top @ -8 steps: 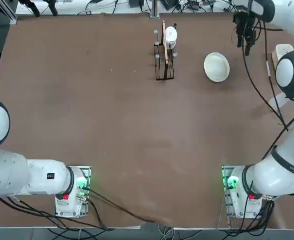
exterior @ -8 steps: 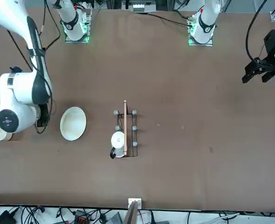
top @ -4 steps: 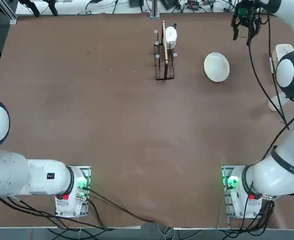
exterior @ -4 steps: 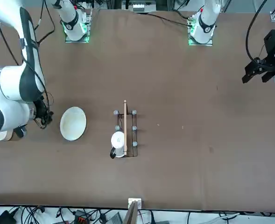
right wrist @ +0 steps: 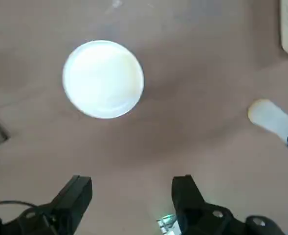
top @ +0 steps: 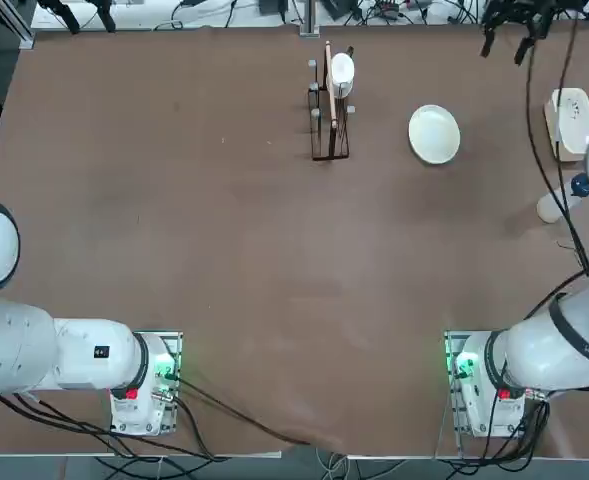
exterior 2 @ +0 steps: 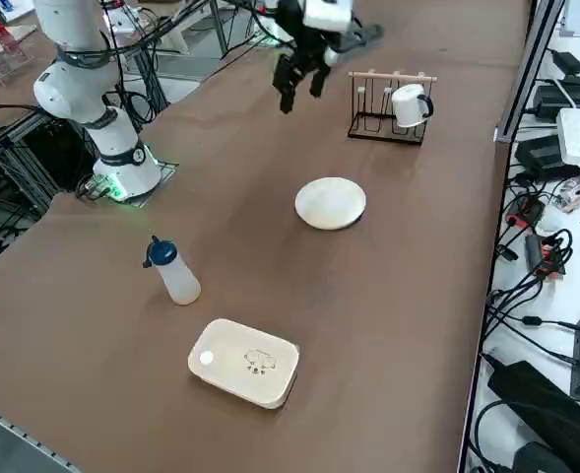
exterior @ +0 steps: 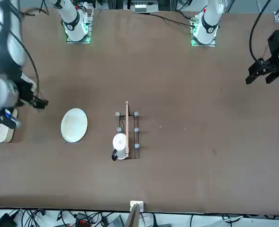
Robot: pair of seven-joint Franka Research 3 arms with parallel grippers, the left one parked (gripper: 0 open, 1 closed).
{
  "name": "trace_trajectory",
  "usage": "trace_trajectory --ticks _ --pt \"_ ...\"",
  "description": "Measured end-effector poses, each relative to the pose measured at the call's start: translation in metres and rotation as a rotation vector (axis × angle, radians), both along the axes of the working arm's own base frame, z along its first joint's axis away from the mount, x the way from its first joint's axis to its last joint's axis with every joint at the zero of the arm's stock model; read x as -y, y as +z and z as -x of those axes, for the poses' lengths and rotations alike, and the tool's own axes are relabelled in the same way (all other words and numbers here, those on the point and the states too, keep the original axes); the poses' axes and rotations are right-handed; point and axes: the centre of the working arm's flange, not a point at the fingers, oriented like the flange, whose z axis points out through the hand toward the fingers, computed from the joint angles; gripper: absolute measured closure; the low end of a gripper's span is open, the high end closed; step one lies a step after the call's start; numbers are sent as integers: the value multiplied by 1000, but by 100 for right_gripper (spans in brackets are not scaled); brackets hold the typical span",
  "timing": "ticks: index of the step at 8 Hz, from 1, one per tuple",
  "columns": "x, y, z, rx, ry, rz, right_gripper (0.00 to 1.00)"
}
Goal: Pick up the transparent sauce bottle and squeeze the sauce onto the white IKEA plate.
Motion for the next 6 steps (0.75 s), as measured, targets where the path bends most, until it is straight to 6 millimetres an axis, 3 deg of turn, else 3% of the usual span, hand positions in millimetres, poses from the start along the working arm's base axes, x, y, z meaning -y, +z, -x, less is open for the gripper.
trace_trajectory --ticks 2,4,6 --pt "3 39 30 104 137 -50 0" --pt "-18 71 56 222 318 -36 0" --pt "-21 81 82 247 369 -11 0"
